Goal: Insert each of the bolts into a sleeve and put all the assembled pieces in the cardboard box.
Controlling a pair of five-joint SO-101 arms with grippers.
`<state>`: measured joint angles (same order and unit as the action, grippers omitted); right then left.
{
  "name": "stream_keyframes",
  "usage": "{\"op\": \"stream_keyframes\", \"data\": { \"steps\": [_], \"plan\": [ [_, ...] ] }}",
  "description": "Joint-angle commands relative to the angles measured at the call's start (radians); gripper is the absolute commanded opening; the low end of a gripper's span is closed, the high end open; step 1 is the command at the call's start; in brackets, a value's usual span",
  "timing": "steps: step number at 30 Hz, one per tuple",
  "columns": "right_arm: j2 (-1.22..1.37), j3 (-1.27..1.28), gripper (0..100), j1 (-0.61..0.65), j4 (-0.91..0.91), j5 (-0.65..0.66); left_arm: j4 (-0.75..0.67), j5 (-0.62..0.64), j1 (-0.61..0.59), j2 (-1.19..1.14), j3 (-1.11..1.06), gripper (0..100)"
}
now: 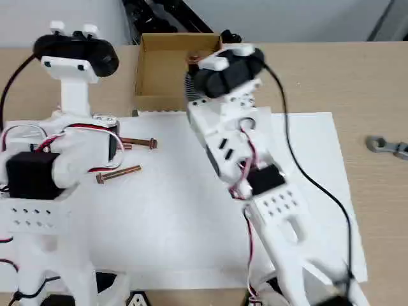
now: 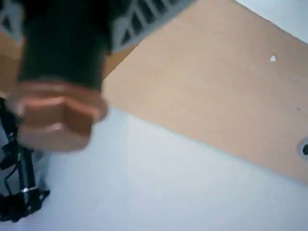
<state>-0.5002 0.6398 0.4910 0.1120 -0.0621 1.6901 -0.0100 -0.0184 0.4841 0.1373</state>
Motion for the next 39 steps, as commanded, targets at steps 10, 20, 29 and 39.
{"op": "stream_keyframes", "data": {
  "steps": [10,20,29,39],
  "plan": [
    [0.277,-0.074,0.4,-0.058,-0.329,0.008,0.055,-0.127,-0.055,0.041,-0.038,0],
    [0.45,-0.074,0.6,-0.119,-0.476,0.005,0.057,-0.126,-0.052,0.091,-0.088,0],
    [0.657,-0.074,0.9,-0.122,-0.654,0.005,0.043,-0.132,-0.052,0.091,-0.283,0],
    [0.743,-0.074,0.9,-0.119,-0.704,0.005,0.034,-0.132,-0.057,0.091,-0.361,0]
  ]
}}
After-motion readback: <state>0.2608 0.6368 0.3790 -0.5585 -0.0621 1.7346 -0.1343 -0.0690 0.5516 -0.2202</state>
